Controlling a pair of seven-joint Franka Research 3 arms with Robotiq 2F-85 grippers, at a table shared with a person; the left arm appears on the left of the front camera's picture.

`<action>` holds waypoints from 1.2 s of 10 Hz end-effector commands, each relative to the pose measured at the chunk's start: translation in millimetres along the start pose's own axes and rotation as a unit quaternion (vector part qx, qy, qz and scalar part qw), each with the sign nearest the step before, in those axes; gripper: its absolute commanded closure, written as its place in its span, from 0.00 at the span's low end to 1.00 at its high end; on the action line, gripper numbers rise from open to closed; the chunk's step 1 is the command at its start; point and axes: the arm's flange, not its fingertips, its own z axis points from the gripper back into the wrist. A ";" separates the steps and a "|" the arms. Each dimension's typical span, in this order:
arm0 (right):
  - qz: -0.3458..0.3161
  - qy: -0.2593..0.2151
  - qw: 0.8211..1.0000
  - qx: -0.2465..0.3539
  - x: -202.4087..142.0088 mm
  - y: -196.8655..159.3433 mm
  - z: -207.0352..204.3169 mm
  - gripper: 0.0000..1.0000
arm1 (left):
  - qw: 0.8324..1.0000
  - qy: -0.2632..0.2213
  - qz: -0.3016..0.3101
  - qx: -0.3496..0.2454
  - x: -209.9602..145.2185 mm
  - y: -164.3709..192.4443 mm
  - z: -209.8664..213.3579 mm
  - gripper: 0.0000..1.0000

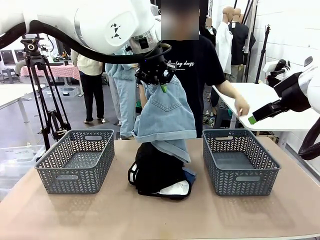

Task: Sort the tops and bottoms.
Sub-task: Sort the clothes according to human instructions.

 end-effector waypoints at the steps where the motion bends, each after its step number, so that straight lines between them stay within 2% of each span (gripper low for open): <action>1: -0.008 0.001 1.000 0.004 0.0 1.4 -1.2 0.00 | 1.000 -0.006 0.001 0.000 0.2 2.3 5.9 1.00; 12: -0.008 0.001 1.000 0.004 0.0 1.4 -1.2 0.00 | 1.000 -0.006 0.001 0.000 0.2 2.3 5.9 1.00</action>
